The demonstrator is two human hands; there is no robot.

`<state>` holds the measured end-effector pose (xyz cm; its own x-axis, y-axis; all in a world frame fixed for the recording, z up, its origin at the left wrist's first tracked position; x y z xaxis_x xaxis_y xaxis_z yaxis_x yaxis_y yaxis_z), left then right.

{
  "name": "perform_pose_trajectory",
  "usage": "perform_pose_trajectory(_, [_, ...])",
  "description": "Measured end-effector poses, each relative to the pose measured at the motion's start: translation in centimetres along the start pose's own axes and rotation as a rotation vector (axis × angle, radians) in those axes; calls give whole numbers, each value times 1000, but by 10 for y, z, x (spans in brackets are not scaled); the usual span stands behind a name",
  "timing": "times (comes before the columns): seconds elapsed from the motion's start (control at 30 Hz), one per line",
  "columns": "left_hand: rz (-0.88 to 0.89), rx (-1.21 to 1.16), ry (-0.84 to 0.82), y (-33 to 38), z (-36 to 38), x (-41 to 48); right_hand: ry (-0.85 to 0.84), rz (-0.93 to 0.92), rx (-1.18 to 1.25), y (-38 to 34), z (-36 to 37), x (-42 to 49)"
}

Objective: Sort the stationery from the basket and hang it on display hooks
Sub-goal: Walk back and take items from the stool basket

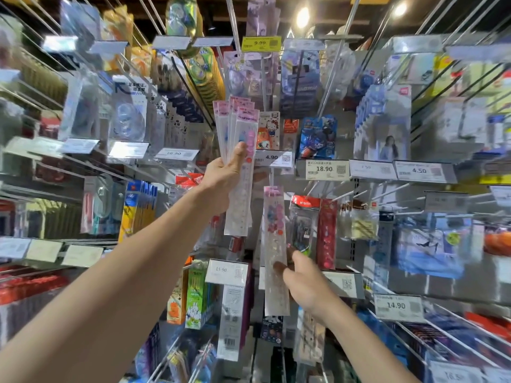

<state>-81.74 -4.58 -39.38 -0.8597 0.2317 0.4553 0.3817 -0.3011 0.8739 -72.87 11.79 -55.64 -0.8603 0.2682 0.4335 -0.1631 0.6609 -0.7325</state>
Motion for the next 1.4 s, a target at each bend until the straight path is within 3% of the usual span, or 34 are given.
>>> perform_pose_trajectory(0.17, [14,-6,-31,0,2,0,22,-84,32,-29,-3,4])
perform_pose_trajectory(0.83, [38,-47,-63,-12,-4,19,98,19,115,-51,-12,47])
perform_pose_trajectory(0.97, [37,-67,-73,-21,-7,35,135,185,116,-30,-17,88])
perform_pose_trajectory(1.1, [45,-48,-54,-6,-5,8,30,295,-91,-20,-12,104])
perform_pose_trajectory(1.17, [42,-44,-31,-6,-5,6,-15,316,-61,-12,-2,109])
perform_pose_trajectory(1.33, [65,-61,-85,-20,-3,30,45,247,-234,-6,4,114])
perform_pose_trajectory(1.4, [63,-54,-105,-21,-2,31,123,212,-192,-12,-3,113])
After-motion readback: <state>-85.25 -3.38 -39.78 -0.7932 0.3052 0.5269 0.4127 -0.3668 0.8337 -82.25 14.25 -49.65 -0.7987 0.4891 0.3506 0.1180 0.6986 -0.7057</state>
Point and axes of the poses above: each hand's wrist, its own x-axis towards the middle knuckle, its own z-axis out of the palm, y = z × x, the point moved 10 cm from there along x, towards the middle knuckle, and after that the axes turned 2 degrees about -z, right-handed, at the moved point
